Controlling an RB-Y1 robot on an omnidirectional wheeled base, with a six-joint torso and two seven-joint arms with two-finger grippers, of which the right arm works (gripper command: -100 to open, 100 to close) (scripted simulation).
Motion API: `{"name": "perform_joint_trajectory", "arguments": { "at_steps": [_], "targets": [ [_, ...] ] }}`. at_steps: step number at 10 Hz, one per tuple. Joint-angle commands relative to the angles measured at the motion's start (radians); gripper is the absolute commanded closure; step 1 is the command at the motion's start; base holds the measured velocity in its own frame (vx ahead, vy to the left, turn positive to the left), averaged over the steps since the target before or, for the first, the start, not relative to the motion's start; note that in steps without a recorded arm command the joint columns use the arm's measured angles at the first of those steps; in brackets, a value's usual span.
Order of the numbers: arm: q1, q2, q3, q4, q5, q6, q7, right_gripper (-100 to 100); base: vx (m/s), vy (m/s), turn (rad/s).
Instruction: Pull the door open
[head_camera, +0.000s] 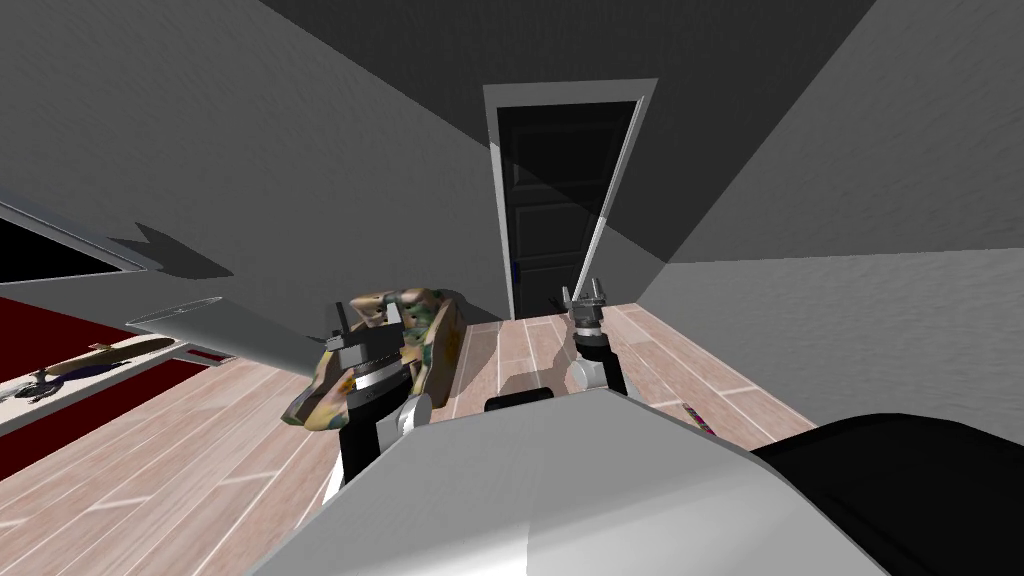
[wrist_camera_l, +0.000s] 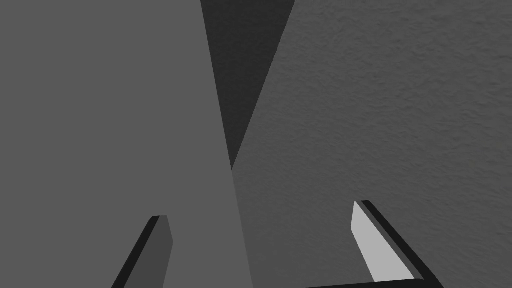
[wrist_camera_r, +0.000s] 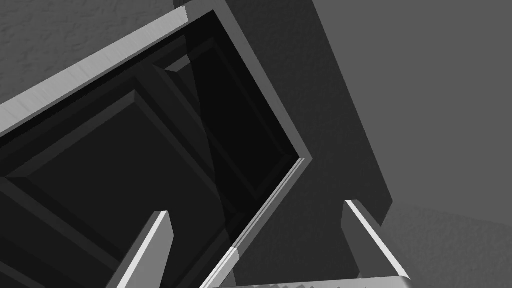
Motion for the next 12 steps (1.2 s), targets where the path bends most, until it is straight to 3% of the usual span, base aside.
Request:
{"name": "perform_joint_trajectory", "arguments": {
  "at_steps": [1, 12],
  "targets": [
    [-0.009, -0.009, 0.007, 0.029, -0.007, -0.007, -0.03, -100, 0.088, 0.02, -0.018],
    [-0.093, -0.06, 0.066, 0.255, -0.053, -0.049, -0.232, -100, 0.095, 0.031, -0.02]
  ]
}}
